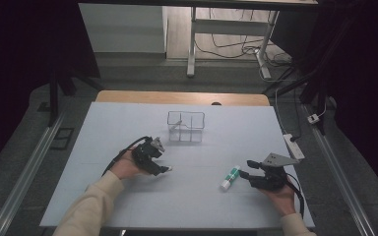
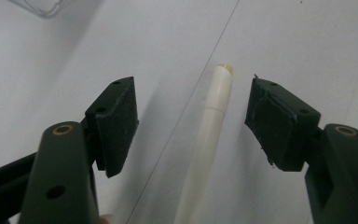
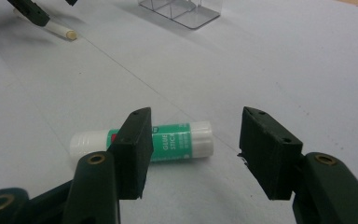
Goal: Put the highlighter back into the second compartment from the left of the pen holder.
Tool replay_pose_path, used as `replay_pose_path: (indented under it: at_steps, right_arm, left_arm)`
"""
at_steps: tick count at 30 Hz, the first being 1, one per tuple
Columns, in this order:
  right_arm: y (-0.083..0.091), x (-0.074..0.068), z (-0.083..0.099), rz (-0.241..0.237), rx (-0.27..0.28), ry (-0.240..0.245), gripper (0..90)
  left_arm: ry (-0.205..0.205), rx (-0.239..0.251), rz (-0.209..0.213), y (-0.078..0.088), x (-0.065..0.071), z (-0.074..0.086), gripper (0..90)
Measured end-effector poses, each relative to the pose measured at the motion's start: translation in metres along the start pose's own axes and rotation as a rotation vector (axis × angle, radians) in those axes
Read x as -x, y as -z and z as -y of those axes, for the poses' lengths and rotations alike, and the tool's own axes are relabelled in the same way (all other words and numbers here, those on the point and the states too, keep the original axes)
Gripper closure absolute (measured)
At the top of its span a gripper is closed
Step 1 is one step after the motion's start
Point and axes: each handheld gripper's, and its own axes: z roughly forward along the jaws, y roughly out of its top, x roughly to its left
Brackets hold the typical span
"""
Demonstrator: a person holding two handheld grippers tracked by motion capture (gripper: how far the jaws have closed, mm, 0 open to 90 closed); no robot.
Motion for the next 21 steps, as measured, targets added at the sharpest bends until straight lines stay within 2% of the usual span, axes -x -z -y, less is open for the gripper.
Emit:
replay_pose_path:
  at_steps: [10,15,21]
  right_arm:
    - [0.000,0.000,0.000,0.000,-0.003,0.001,43.3]
    - [0.000,0.000,0.000,0.000,-0.004,0.001,43.3]
    - [0.000,0.001,0.000,0.006,-0.008,0.003,43.2]
  left_arm:
    - [-0.018,-0.046,0.008,-0.009,0.000,0.001,36.8]
    - [-0.042,-0.055,0.023,-0.011,0.001,0.000,44.3]
    - [-0.074,-0.048,0.043,-0.011,0.003,0.000,59.7]
